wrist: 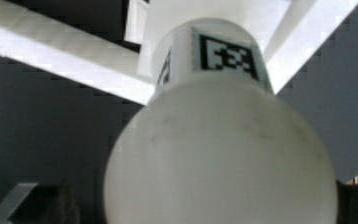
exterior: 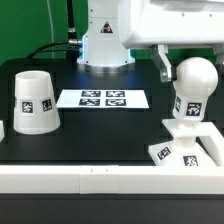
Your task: Assemble lamp
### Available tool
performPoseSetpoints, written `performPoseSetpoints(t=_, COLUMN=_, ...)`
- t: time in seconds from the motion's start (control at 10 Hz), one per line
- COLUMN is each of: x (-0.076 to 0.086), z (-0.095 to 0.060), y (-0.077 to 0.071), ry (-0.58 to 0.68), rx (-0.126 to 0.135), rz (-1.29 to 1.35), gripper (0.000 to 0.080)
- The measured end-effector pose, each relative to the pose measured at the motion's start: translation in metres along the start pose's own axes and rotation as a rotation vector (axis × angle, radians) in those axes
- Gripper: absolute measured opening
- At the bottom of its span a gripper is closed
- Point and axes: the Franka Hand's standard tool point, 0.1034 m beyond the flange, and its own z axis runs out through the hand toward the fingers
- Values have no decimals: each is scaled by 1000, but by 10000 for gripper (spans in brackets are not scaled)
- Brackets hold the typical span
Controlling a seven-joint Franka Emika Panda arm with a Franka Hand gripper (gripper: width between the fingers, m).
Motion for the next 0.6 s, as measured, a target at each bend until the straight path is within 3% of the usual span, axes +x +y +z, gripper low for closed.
performPoseSetpoints(t=0.2, x=7, z=-11, y=2, ry=-11, rx=4, rz=-1, gripper=699)
performPoseSetpoints(t=0.6, x=2, z=-8, y=-1, ry=-38, rx=13, rz=1, gripper=699)
